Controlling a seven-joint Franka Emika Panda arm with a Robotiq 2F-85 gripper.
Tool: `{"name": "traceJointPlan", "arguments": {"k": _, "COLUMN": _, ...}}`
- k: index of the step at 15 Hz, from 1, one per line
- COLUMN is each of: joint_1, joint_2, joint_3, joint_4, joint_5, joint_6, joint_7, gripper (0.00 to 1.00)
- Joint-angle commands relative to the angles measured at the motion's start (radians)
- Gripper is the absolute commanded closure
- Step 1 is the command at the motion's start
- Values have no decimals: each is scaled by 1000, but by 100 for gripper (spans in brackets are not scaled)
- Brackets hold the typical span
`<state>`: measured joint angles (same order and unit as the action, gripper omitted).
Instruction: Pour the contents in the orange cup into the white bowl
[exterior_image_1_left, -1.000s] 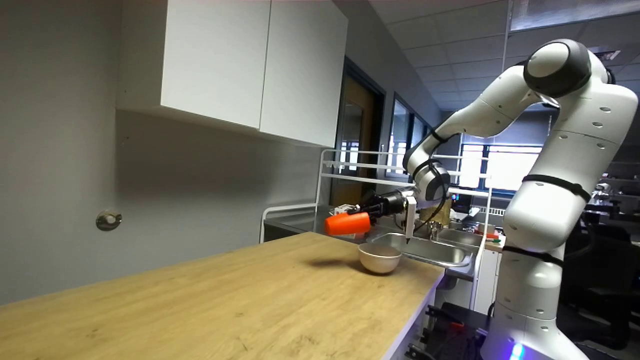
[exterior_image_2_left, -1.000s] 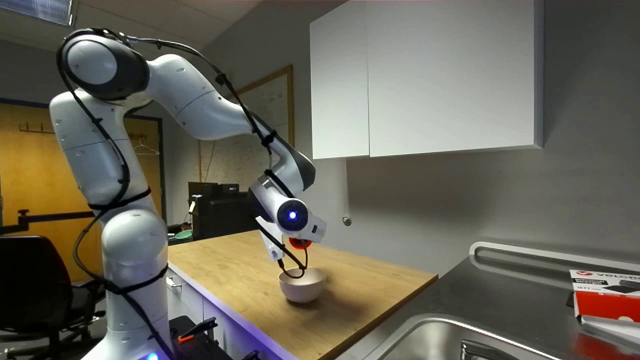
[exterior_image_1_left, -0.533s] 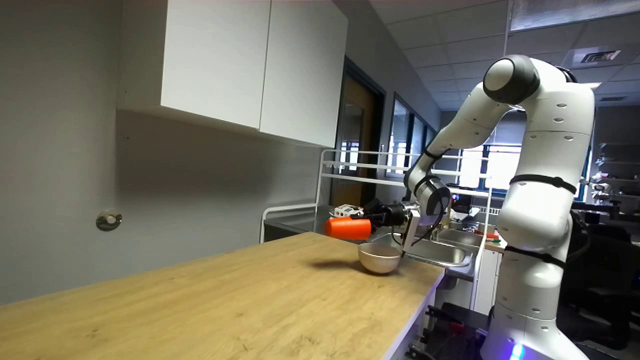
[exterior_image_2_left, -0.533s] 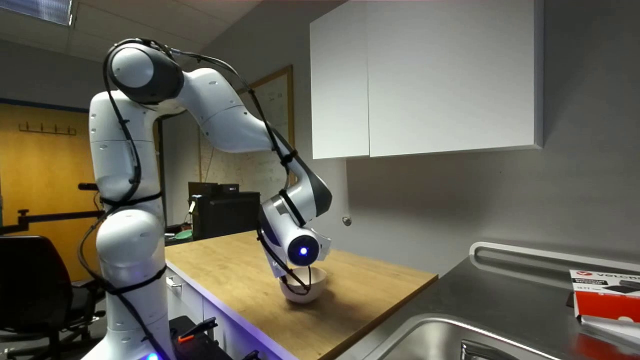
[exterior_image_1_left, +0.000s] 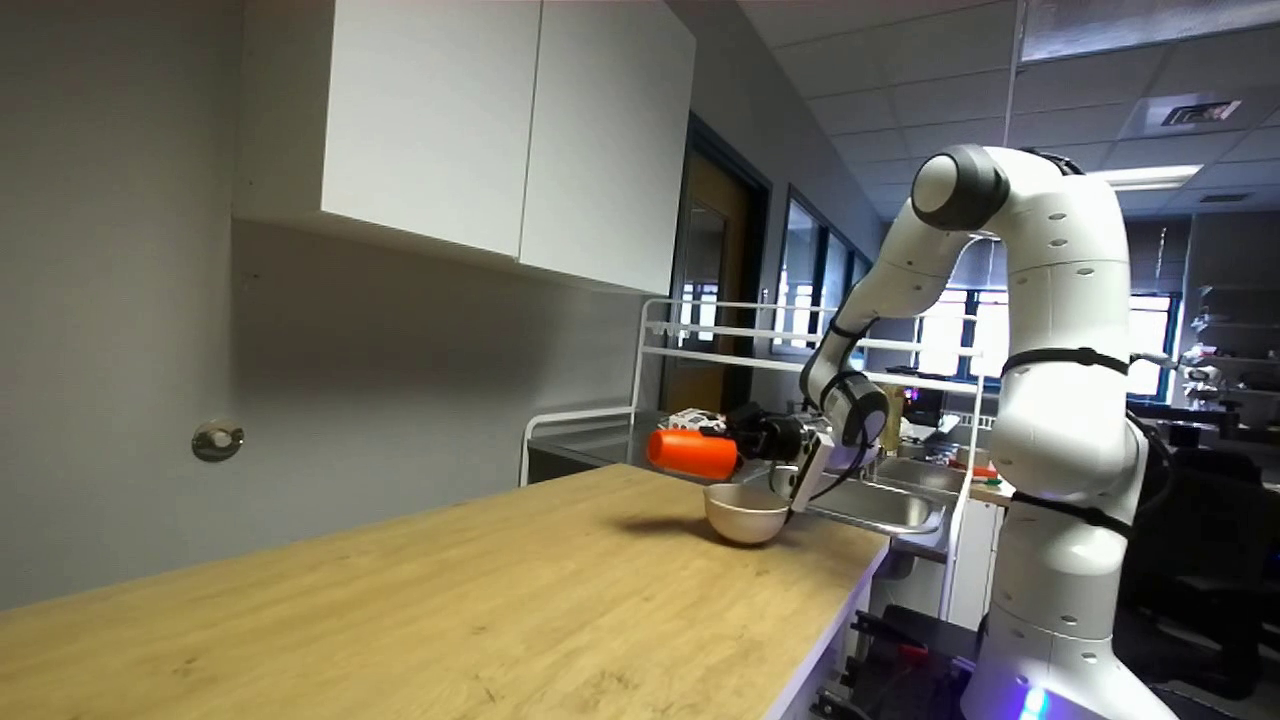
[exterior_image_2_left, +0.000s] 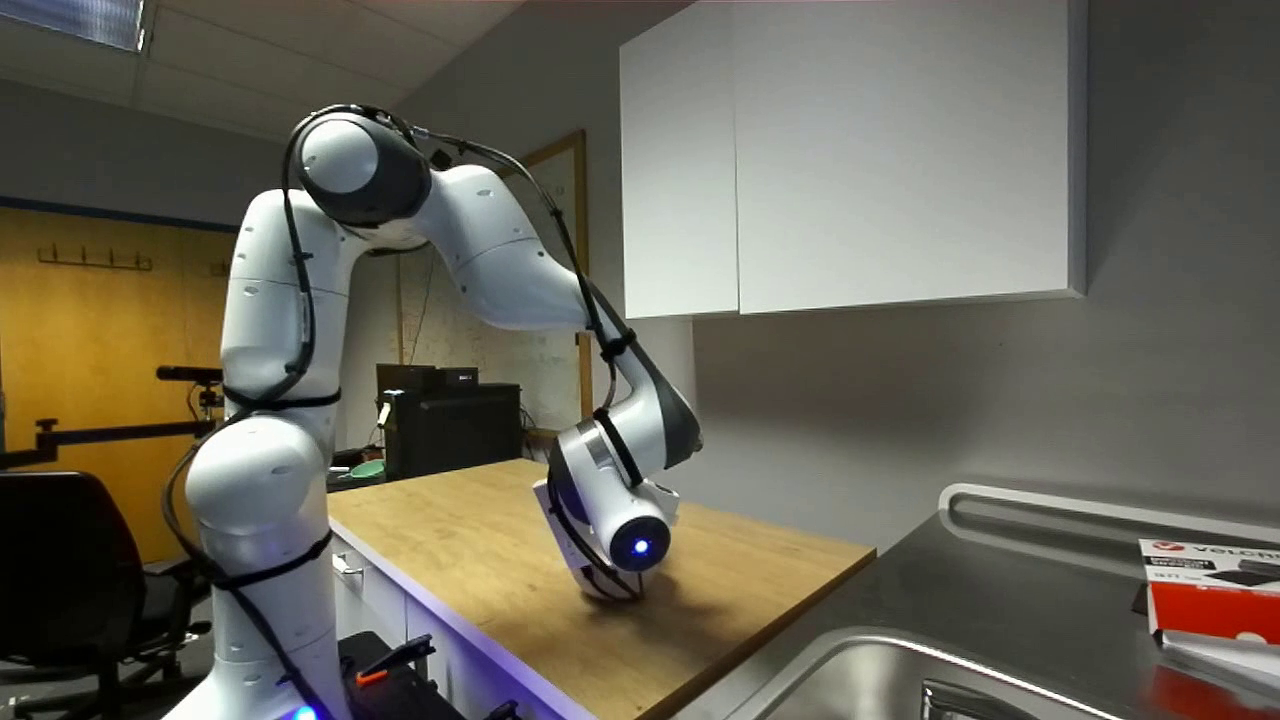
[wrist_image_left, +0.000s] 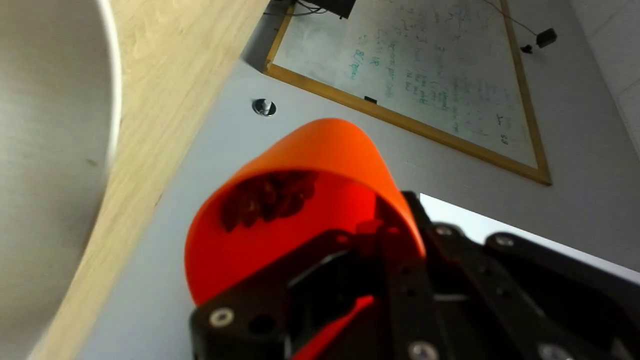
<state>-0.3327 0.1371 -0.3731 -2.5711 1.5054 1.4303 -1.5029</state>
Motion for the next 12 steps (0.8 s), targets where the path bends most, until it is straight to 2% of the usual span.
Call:
{"name": "traceJointPlan", "arguments": {"k": 1, "joint_1": -18, "joint_2": 66, "joint_3": 3, "joint_4": 68, "joint_5": -7, "joint_6": -85, "joint_7": -21, "gripper": 99}}
{"name": "traceJointPlan", "arguments": {"k": 12, "joint_1": -57, "joint_2": 171, "joint_3": -7, "joint_4": 139, "joint_5": -6, "joint_6": -264, "joint_7": -30, "gripper": 99}}
